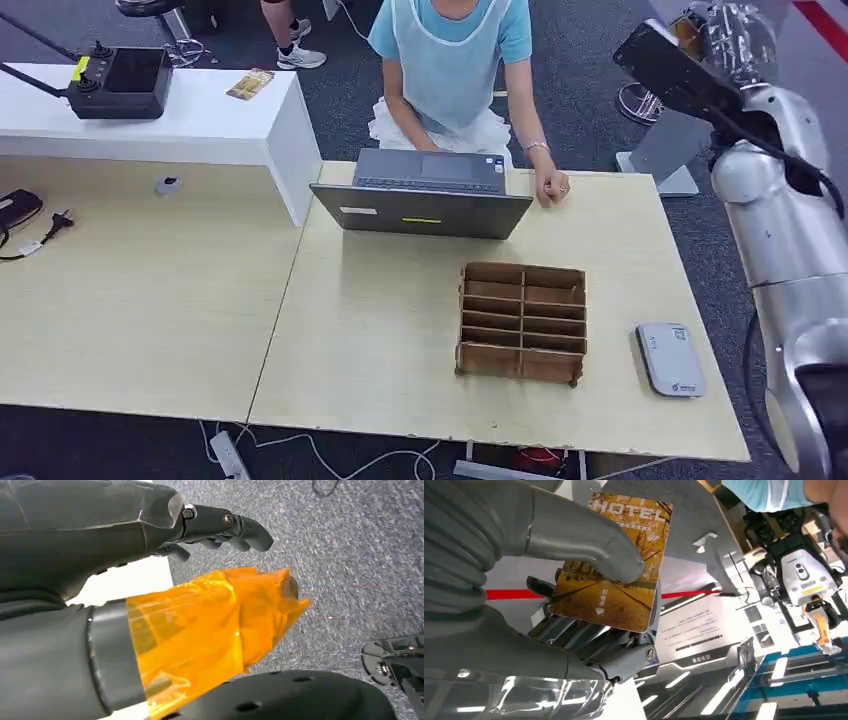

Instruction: Pass the card to the sensor for recognition and then transmit it.

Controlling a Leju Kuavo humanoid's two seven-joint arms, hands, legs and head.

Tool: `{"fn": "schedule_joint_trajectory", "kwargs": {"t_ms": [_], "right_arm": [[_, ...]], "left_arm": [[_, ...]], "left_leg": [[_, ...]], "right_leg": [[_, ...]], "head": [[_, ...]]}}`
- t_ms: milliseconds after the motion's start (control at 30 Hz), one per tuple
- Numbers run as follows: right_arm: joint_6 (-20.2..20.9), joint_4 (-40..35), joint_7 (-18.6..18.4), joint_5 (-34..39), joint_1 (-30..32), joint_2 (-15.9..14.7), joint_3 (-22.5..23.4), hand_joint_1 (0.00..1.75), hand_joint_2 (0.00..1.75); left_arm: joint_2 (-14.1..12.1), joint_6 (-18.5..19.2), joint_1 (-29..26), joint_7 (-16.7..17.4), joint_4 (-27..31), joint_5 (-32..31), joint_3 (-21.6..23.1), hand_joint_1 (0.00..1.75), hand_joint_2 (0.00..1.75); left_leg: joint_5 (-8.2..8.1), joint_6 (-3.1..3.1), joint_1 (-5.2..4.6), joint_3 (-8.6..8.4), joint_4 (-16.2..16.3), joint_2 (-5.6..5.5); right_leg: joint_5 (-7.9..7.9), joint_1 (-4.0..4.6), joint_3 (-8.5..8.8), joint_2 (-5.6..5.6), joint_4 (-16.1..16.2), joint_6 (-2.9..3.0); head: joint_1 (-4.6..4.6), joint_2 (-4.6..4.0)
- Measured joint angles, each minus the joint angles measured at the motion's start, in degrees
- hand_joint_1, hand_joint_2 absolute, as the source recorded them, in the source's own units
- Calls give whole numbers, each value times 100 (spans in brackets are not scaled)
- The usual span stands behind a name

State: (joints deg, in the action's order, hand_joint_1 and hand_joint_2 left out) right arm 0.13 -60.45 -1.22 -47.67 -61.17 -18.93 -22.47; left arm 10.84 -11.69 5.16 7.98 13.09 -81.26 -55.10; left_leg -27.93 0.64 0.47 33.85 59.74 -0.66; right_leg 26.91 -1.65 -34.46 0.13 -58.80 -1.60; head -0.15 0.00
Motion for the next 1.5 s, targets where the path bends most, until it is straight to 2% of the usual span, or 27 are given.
{"fn": "schedule_joint_trajectory", "kwargs": {"t_ms": [167, 367, 633, 1100, 1500], "right_arm": [[-212, 534, -170, -463, -358, 347, -314, 175, 175], [-232, 1329, -354, -778, -655, 769, -553, 175, 175], [-243, 2255, -638, -1106, -776, 1099, -714, 175, 175], [-280, 2666, -597, -981, -777, 1385, -732, 175, 175], [-304, 2703, -581, -957, -777, 1418, -693, 175, 175]], "left_arm": [[-4, 44, 32, 44, 0, -66, 94, 0, 0], [-4, 66, 65, 68, 0, -15, 118, 0, 0], [-7, 105, 63, 166, 0, -44, 173, 0, 0], [2, 105, 64, 173, 0, -33, 240, 0, 0], [4, 103, 64, 173, 0, -68, 264, 0, 0]], "left_leg": [[0, 0, 0, 0, 0, 1], [1, 0, 0, -2, 0, 1], [1, 0, 0, -1, 0, -1], [1, 0, 0, -2, 0, 1], [1, 0, -1, -2, 1, 1]], "right_leg": [[0, 0, 0, 2, 0, 0], [0, 0, 0, 1, 0, 0], [0, 0, 0, 0, 0, 0], [0, 0, -1, 1, 0, 0], [0, 0, -1, 1, 0, 0]], "head": [[0, 0], [-2, 0], [0, 0], [0, 0], [0, 0]]}}
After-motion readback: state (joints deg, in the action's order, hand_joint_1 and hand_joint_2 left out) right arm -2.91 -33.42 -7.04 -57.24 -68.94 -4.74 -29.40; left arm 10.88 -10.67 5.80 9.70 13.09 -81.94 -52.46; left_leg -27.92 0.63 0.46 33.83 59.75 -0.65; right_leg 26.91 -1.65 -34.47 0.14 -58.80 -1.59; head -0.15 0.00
